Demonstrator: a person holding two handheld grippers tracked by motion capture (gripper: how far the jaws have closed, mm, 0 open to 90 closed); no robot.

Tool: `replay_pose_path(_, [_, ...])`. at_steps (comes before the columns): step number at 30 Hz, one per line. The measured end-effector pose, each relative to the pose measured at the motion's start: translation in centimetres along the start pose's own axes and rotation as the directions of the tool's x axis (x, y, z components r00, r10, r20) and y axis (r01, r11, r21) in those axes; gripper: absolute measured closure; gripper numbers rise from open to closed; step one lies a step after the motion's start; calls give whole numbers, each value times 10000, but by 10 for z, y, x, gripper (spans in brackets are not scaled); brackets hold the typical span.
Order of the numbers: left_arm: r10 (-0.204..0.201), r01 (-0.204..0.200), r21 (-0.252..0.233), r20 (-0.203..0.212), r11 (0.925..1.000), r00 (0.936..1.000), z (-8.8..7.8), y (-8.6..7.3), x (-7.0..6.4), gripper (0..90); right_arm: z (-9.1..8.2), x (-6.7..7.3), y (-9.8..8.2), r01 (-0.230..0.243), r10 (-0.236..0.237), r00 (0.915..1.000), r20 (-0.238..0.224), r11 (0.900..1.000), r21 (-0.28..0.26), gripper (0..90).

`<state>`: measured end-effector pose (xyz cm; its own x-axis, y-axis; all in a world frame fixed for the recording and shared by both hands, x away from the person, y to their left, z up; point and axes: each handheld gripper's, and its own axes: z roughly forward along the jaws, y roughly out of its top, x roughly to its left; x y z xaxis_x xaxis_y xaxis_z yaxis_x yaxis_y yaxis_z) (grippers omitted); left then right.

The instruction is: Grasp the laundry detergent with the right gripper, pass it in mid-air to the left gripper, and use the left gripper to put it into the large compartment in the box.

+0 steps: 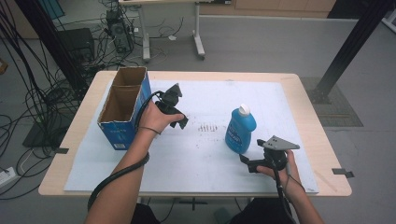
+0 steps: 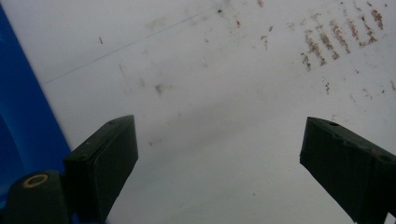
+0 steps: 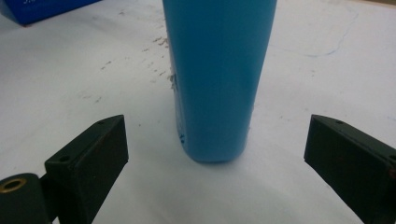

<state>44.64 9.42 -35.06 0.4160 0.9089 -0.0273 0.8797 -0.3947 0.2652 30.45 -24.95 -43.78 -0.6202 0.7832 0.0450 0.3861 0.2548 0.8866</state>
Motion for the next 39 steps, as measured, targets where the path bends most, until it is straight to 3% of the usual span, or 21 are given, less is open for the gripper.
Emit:
replay_pose_path(4, [28, -28, -41, 18, 10000, 10000, -1, 0, -1, 117, 3, -3, 0, -94, 93, 10000, -18, 9985, -536, 61])
replay_pose_path(8, [52, -52, -20, 20, 10000, 10000, -2, 0, -1, 116, 5, -3, 2, 108, -121, 9999, -113, 9938, -1102, 61])
replay_pose_path(39, [30, -30, -14, 38, 10000, 10000, -4, -3, 1, 115, 31, 9, 10, 361, -382, 9992, -104, 9869, -1574, 32])
